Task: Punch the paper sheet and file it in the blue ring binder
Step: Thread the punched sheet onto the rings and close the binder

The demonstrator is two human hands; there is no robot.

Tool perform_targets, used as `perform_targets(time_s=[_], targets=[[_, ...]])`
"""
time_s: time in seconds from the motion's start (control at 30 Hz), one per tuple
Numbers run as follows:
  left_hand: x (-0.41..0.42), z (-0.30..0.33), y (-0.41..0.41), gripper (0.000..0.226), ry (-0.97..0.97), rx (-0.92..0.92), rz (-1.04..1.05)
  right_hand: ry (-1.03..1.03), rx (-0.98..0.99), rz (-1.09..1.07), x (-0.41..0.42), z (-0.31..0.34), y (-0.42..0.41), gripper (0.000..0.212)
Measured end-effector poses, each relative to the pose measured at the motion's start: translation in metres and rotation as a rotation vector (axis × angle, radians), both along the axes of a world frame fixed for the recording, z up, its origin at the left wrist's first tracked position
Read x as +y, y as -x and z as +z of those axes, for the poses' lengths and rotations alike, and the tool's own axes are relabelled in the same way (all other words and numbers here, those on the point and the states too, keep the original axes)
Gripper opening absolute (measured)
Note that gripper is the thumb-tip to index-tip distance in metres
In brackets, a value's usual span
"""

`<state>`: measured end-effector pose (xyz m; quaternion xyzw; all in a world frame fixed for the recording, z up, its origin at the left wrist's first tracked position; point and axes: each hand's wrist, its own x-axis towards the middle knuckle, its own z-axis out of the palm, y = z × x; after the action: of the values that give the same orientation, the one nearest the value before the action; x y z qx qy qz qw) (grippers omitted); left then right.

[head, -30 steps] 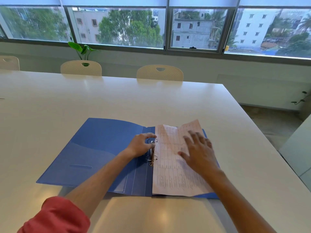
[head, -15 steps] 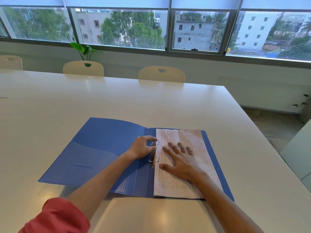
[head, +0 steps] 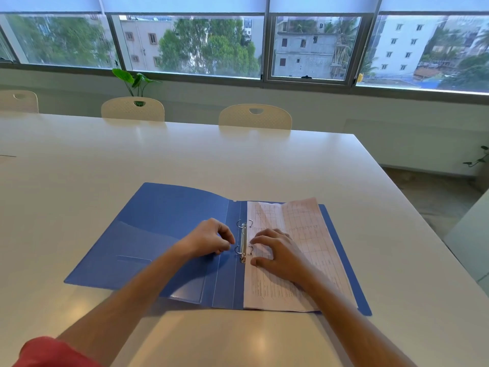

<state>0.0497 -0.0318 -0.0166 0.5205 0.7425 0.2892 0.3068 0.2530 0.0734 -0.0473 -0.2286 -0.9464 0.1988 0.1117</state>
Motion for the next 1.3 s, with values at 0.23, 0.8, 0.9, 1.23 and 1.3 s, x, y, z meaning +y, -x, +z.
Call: perform_targets(time_s=[0.23,0.8,0.9,1.23,1.3], targets=[[0.000,-0.004,-0.004,0.008,-0.022,-0.095,-0.055,0.252,0.178,-0.093,-0.004,0.003,0.002,0.011],[-0.003,-0.007,-0.011,0.011,-0.042,-0.231,-0.041,0.444,0.236,-0.211,-0.013,0.003,0.011,0.010],[-0.003,-0.009,-0.017,0.013,-0.073,-0.207,-0.014,0.441,0.230,-0.218,-0.014,0.003,0.014,0.009],[-0.002,-0.002,-0.019,0.009,-0.052,-0.111,-0.035,0.457,0.230,-0.207,-0.018,0.007,0.010,0.010],[-0.002,0.001,-0.020,0.008,-0.041,-0.089,-0.044,0.436,0.226,-0.198,-0.018,0.009,0.007,0.009]])
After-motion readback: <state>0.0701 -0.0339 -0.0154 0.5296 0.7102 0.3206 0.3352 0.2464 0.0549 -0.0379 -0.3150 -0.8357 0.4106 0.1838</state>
